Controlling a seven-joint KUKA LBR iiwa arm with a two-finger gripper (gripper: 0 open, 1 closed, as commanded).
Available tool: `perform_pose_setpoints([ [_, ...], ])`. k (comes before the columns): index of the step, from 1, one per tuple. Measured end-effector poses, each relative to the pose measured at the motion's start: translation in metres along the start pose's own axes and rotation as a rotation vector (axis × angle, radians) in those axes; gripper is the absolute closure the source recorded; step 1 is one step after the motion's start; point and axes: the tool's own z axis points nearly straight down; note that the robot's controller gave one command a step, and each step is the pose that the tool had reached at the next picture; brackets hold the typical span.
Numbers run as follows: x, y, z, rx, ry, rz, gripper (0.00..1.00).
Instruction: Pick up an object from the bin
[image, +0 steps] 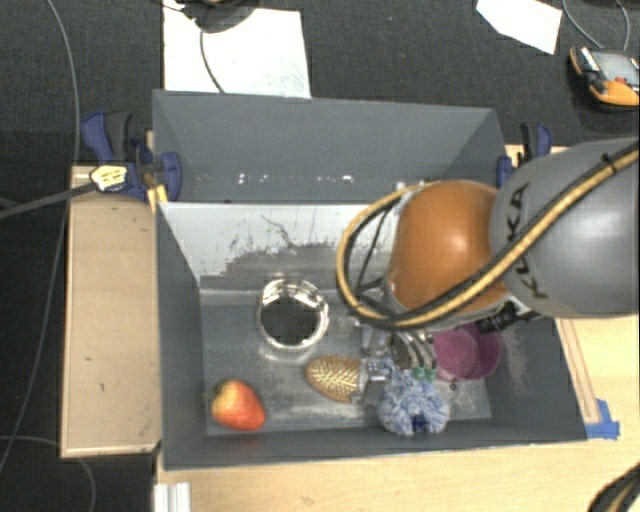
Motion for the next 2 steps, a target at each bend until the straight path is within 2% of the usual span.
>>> perform_pose_setpoints([
  [1, -0.002, 0.000, -0.004, -0.001, -0.008, 0.006, 0.00],
  [2, 0.012, -0.074, 0.094, -0.001, -0.015, -0.275, 0.00],
])
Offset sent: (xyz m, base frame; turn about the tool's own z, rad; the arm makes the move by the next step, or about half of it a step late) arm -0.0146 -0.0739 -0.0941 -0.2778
